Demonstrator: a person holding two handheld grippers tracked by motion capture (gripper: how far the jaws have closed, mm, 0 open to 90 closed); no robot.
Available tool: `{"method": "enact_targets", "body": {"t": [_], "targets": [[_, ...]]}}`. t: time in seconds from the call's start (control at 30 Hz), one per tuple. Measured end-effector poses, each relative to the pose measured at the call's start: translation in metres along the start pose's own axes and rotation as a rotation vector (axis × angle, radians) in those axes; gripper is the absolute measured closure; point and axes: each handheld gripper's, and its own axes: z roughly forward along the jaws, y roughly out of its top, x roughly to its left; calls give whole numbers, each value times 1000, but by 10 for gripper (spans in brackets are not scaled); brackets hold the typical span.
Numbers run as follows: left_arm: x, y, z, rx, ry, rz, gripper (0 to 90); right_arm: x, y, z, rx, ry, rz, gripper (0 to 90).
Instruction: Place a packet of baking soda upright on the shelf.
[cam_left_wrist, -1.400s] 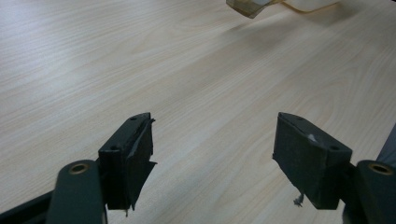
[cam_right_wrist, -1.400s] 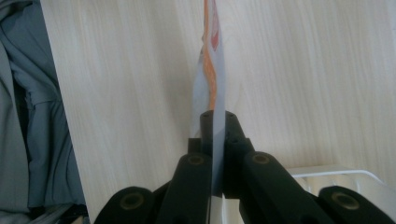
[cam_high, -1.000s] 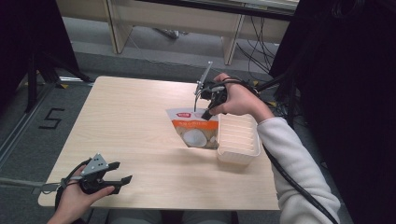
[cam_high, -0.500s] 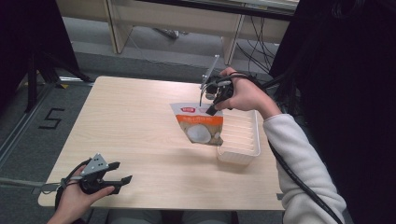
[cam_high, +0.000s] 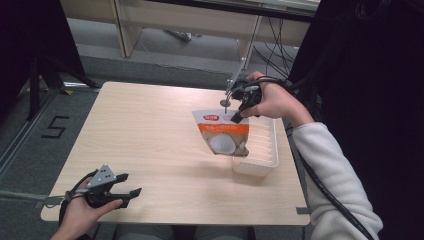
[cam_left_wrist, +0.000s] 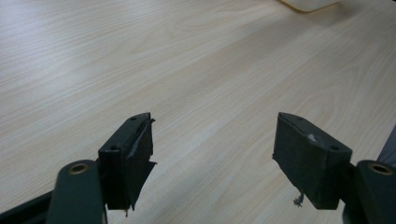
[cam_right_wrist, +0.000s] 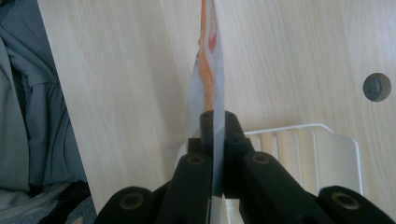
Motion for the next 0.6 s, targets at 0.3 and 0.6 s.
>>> {"method": "enact_targets", "body": {"t": [0.3, 0.6], "targets": [[0, 0, 0, -1, 3, -1, 277, -2, -14, -9, -4, -5, 10, 900], [0, 0, 0, 1, 8, -2, 277, 0, -28, -18, 9, -10, 32, 900]]}}
